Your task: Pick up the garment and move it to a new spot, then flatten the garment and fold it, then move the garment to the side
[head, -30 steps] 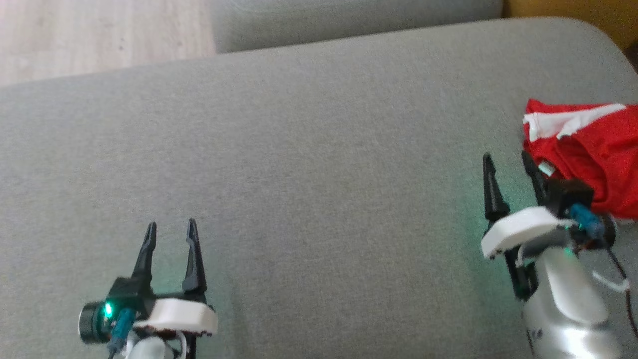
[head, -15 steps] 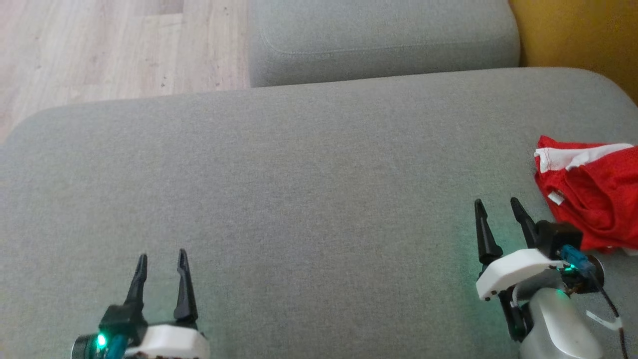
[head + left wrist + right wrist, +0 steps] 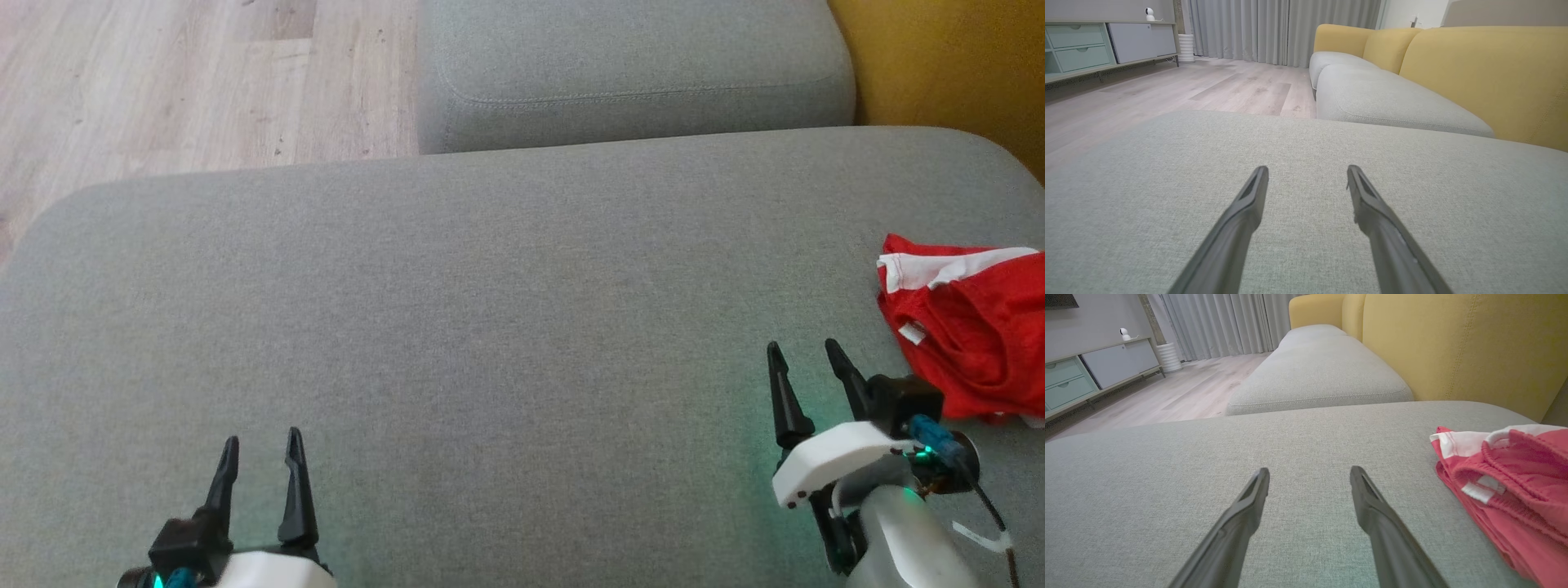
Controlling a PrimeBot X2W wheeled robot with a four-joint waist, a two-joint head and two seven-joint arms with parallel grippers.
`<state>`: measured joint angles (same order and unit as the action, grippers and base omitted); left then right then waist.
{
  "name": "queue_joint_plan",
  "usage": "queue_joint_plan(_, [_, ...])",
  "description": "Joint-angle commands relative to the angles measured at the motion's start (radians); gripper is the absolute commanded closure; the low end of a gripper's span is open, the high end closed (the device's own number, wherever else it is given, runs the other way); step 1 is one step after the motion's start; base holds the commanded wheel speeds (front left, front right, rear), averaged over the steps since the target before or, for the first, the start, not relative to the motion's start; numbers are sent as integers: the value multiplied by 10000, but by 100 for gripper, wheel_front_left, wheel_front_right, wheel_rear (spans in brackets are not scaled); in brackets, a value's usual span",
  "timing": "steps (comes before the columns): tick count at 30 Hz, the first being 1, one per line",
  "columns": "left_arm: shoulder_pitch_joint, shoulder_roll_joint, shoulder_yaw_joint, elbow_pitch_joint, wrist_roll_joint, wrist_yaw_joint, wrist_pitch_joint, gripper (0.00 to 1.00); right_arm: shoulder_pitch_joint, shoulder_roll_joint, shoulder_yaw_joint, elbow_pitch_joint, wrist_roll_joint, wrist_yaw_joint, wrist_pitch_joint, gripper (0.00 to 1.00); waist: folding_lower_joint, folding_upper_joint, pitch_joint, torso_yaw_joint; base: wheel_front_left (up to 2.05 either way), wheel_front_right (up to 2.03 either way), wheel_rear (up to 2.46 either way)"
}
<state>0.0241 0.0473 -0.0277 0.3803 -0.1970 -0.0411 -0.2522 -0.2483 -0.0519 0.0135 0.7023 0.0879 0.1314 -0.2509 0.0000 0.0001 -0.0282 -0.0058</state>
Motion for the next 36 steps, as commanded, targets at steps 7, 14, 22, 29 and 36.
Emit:
queue_joint_plan(7, [77, -13, 3, 551, -211, -41, 106, 100, 270, 29, -2, 438, 124, 0, 80, 100, 0, -1, -13, -44, 0, 0, 0])
queue_joint_plan(14, [-18, -11, 101, 467, -1002, -89, 330, 100, 310, 28, -109, 186, 980, 0, 325, 100, 0, -1, 5, -38, 0, 0, 0])
queue_joint_plan(22, [-80, -8, 160, 311, -1910, -145, 529, 100, 428, 27, -141, -189, 1973, -1, 509, 100, 0, -1, 26, -31, 0, 0, 0])
queue_joint_plan(29, [-140, -6, 221, 210, -2586, -186, 694, 100, 494, 27, -190, -445, 2706, -1, 670, 100, 0, -1, 42, -26, 0, 0, 0])
queue_joint_plan(36, [-218, -3, 300, 101, -3372, -234, 893, 100, 560, 26, -260, -731, 3558, -2, 868, 100, 0, -1, 61, -21, 0, 0, 0])
